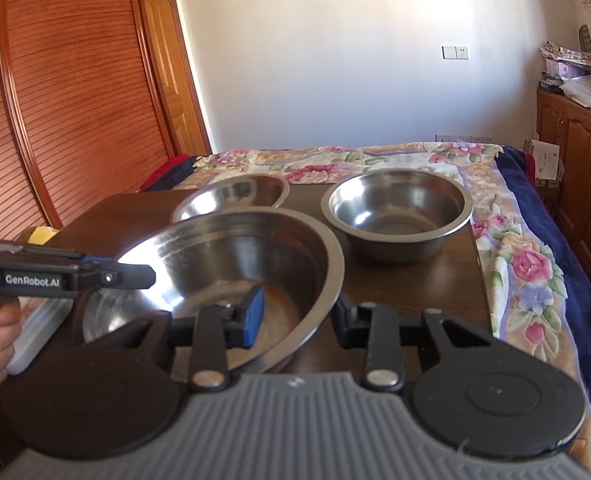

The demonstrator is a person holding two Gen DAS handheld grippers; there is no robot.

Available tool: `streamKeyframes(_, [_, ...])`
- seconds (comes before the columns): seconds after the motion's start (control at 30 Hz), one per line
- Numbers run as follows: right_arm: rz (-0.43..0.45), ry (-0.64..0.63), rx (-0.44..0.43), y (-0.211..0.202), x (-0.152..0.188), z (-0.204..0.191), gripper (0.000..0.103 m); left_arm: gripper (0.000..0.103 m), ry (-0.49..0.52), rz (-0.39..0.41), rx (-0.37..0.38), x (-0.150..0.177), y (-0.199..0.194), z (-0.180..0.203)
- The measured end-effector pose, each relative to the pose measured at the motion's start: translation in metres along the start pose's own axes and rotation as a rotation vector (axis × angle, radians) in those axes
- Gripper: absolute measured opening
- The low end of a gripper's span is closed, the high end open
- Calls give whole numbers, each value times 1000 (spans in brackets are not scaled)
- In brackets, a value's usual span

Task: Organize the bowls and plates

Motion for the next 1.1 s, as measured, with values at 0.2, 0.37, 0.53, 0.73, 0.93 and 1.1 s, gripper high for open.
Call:
streamKeyframes(0.2, [5, -30, 2, -6, -2, -7, 34, 25, 10, 19, 1, -1, -12, 1])
streamKeyframes(0.37, [16, -39, 7, -13, -6, -13, 34, 25, 23, 32, 3, -2, -22, 1])
streamKeyframes(0.53, [19, -50, 9, -19, -6, -21, 34, 25, 26, 42, 8, 1, -34, -2])
streamKeyframes(0.73, [15, -60, 10, -25, -5, -33, 34, 25, 29, 37, 10, 9, -46, -6])
streamKeyframes(0.93, [2, -68, 9, -30, 4, -46, 34, 25, 30, 34, 15, 17, -57, -11])
streamKeyframes(1.1, [-7, -75, 9, -35, 9, -55, 34, 25, 34, 35, 16, 23, -66, -14])
Point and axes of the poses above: each gripper's, at about its wrist camera, not at the fingertips, and y roughly the way its jaws point, z to its right, x to its underside, the point moved 8 cm from there along y, roughly the way its jaws point, and after that the axes turned 4 degrees about -y, right-handed, at the moved point
